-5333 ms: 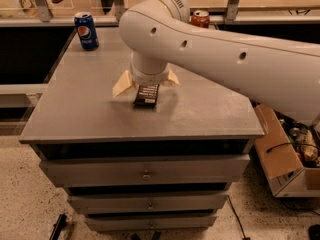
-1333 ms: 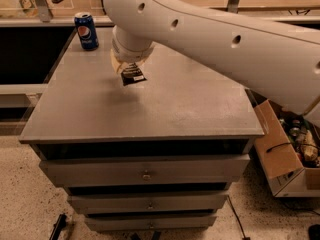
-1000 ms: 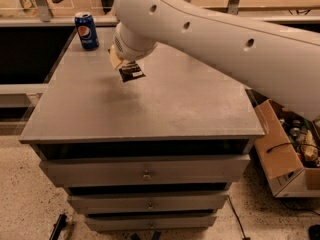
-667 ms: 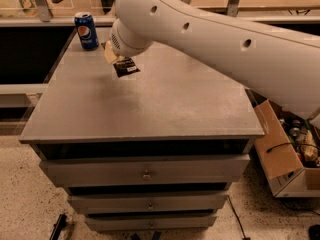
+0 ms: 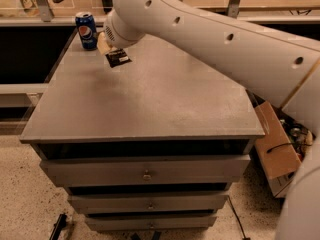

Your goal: Move rxbar chocolate near pepsi can

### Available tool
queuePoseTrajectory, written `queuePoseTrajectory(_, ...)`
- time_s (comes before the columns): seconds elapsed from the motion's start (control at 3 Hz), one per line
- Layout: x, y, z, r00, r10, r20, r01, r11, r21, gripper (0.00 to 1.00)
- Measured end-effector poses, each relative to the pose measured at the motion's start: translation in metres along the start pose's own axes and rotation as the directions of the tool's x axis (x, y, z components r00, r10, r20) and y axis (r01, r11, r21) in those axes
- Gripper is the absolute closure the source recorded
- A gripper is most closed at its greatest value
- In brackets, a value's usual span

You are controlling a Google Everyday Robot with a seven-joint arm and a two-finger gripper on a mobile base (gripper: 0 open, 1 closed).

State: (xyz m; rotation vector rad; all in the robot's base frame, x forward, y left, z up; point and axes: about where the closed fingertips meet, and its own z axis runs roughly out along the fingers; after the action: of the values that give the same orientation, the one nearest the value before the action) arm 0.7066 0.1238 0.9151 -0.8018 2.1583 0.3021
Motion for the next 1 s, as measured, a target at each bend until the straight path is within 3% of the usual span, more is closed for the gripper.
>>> queuePoseTrajectory(1.0,-0.041,-0.006,0.051,0.996,-0.089,0.001,0.089,0.9947,-0.051,1.00)
